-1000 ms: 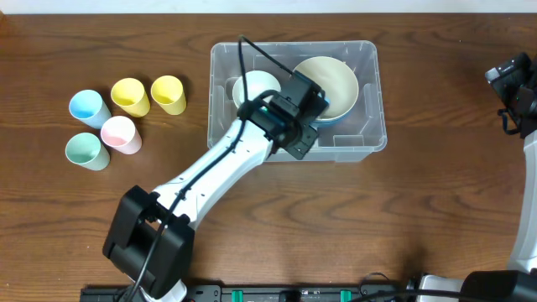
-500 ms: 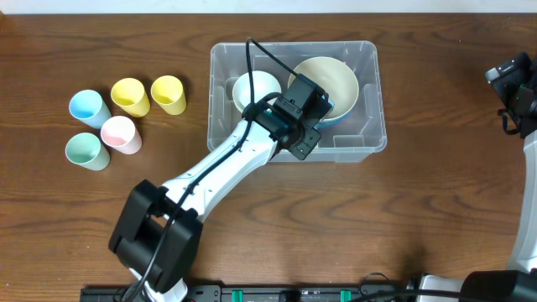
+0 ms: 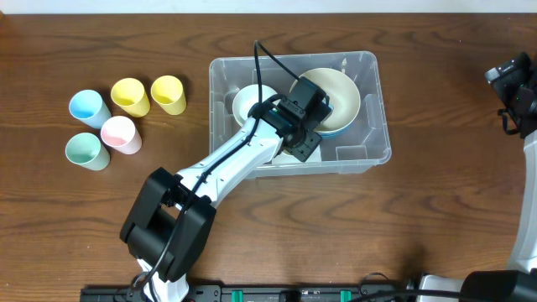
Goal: Pack container
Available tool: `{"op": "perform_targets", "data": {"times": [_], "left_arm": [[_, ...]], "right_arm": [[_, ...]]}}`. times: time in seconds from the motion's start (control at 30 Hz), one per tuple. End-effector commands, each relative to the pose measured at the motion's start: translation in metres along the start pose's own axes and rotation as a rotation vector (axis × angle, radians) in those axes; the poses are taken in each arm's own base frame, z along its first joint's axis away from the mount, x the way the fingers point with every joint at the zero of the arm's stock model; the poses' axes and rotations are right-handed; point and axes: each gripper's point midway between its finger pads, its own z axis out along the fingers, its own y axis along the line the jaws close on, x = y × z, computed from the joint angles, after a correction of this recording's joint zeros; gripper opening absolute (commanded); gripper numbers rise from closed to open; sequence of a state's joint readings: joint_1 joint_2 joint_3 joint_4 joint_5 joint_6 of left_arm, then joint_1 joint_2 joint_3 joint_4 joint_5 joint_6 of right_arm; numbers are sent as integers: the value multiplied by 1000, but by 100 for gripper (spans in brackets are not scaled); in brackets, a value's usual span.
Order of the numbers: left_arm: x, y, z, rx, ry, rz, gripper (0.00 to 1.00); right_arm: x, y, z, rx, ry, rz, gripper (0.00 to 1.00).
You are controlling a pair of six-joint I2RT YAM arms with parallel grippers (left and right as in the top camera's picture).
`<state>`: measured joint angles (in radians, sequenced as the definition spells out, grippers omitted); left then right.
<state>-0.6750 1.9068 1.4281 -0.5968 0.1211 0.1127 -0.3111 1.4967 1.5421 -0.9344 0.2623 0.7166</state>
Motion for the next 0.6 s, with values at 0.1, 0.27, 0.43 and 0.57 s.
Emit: {"op": "perform_targets", "data": {"times": [0.1, 0.27, 0.43, 0.57], "left_arm": [[-4, 4, -3, -28, -14, 13, 63], [-24, 2, -37, -30, -101, -3, 66], [-30, 0, -69, -30, -155, -25, 67], [-21, -1, -81, -29, -135, -34, 67]], "right_arm": [[-5, -1, -4, 2, -17, 17, 99], [-5, -1, -4, 2, -17, 17, 99], [-5, -1, -4, 2, -17, 17, 99], [-5, -1, -4, 2, -17, 17, 99]]}}
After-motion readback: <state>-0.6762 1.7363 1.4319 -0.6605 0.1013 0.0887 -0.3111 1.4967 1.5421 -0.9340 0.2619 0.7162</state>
